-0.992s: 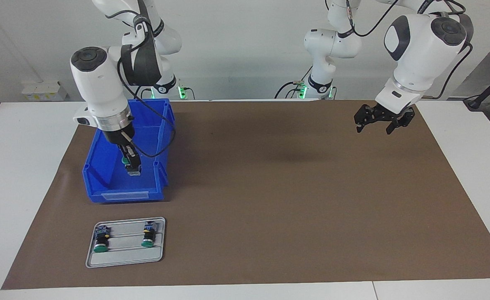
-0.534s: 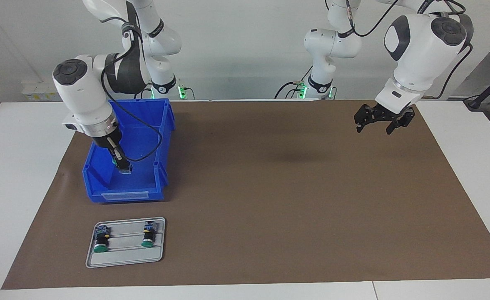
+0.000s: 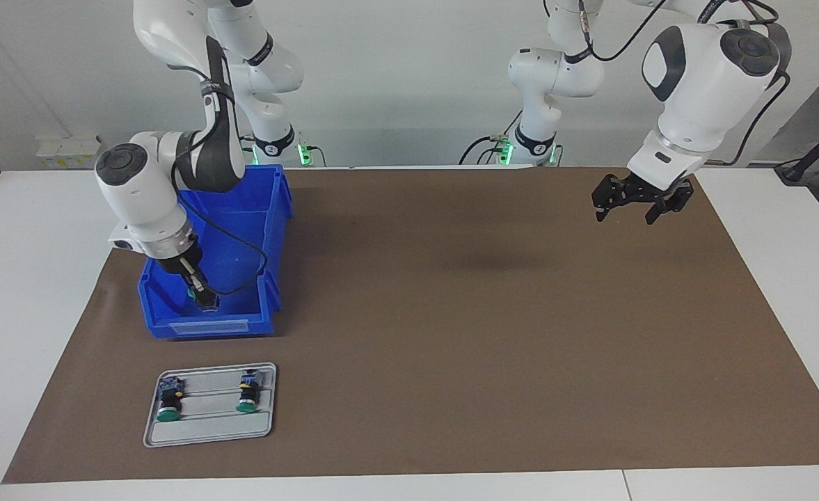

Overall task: Place and press button with both arms
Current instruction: 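Lower the green button into the blue bin and open the right gripper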

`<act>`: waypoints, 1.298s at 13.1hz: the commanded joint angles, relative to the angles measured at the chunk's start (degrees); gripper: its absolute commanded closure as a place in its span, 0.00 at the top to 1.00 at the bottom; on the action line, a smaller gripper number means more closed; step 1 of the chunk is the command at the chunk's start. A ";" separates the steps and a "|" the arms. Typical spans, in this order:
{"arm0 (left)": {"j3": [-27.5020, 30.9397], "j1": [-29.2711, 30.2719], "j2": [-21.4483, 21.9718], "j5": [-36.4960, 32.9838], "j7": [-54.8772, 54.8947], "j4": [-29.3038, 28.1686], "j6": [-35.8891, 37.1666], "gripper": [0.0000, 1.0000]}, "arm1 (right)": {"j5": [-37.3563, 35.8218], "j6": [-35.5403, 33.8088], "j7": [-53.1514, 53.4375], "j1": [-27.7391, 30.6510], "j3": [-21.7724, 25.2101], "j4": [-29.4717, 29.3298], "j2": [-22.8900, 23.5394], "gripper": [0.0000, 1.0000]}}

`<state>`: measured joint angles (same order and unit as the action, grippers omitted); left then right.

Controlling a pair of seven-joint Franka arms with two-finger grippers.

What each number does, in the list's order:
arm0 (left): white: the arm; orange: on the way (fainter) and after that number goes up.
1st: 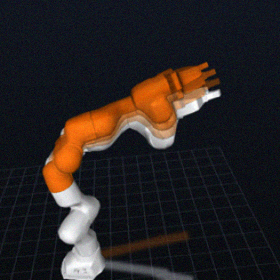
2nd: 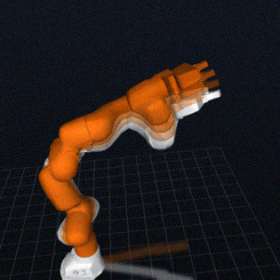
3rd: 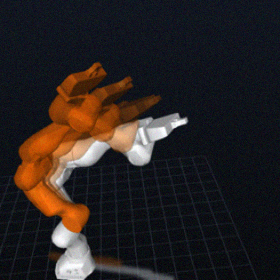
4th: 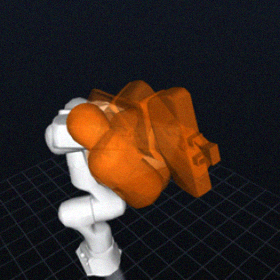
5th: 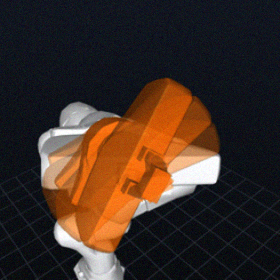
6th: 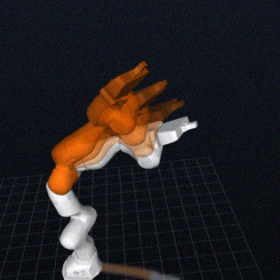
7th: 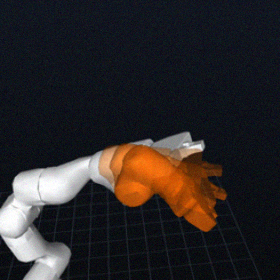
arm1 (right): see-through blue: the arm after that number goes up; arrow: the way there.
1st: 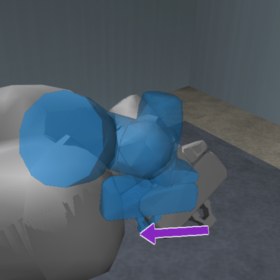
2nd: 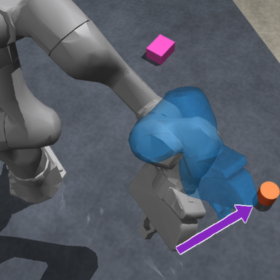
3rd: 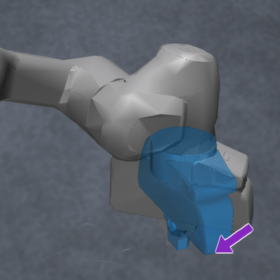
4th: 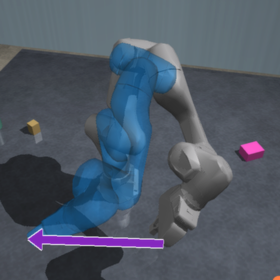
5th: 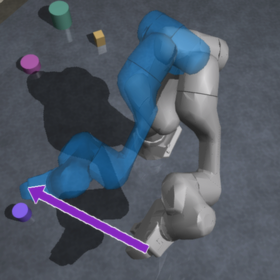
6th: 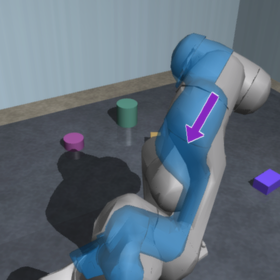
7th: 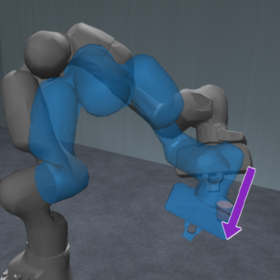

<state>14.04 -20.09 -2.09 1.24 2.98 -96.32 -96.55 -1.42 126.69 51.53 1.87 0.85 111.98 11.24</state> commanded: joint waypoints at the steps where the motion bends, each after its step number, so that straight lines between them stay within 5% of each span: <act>1: -0.15 0.23 1.38 0.52 0.36 -1.50 -0.92 1.00 | 1.07 4.17 -1.52 0.50 -0.50 3.23 -0.61 0.00; 4: -1.02 3.36 2.17 0.52 0.36 -1.94 -0.83 1.00 | 1.07 4.88 -1.35 -0.28 -0.59 4.56 -0.60 0.00; 7: -14.18 15.92 2.17 0.61 0.36 -2.81 -1.27 1.00 | 1.07 7.24 -1.35 -0.46 -0.59 6.31 -0.17 0.00; 13: -14.30 15.96 2.61 0.43 0.36 -2.91 2.93 1.00 | 1.07 8.05 -1.35 -0.29 -0.50 6.84 -0.17 0.00; 15: -14.39 15.96 2.79 0.17 0.36 -2.64 6.10 1.00 | 1.07 7.96 -1.44 -0.20 -0.50 6.67 -0.17 0.44; 17: -14.39 16.83 2.96 0.26 0.36 -2.47 5.06 1.00 | 1.07 7.52 -1.26 -0.46 -0.50 6.49 -0.17 0.66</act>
<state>0.25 -4.85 -1.06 1.31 3.08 -97.34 -91.74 -1.42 133.42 51.53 1.13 0.53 117.90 11.62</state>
